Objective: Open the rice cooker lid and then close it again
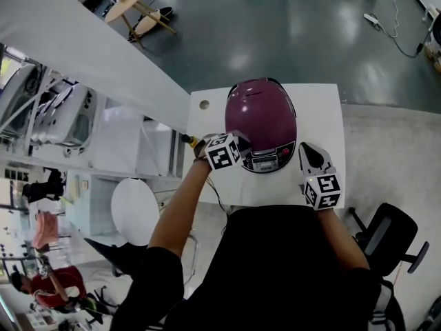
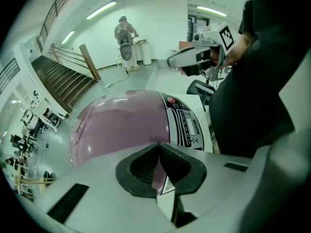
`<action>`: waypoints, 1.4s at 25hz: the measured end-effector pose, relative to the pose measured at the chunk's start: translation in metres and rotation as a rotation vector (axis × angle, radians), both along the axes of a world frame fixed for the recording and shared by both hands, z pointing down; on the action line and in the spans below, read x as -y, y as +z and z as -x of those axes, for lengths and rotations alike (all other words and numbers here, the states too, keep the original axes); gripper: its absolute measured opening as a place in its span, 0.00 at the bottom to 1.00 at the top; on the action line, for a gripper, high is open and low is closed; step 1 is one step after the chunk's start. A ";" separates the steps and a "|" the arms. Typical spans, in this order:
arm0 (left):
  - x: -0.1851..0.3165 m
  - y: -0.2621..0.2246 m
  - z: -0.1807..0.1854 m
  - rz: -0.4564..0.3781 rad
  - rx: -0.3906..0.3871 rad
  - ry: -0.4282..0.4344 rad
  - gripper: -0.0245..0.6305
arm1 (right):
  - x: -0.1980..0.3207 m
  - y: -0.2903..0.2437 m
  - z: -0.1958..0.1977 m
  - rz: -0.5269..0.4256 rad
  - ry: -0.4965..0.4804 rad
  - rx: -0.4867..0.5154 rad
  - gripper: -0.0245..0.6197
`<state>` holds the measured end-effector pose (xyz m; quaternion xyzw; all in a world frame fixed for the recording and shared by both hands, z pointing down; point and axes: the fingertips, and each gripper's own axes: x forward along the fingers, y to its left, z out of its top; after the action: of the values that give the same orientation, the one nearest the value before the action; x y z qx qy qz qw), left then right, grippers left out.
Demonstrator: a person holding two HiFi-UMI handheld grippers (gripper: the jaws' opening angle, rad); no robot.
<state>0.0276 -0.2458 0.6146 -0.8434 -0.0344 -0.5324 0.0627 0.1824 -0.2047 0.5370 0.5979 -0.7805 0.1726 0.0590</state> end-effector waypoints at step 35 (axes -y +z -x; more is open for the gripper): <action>-0.285 -0.068 0.128 0.147 -0.835 -0.769 0.04 | -0.213 0.004 0.160 0.065 -0.002 0.048 0.04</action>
<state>-0.1004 0.0396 0.5470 -0.9363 0.2657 -0.1347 -0.1859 0.0228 0.0079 0.5408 0.5905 -0.7764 0.2120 0.0598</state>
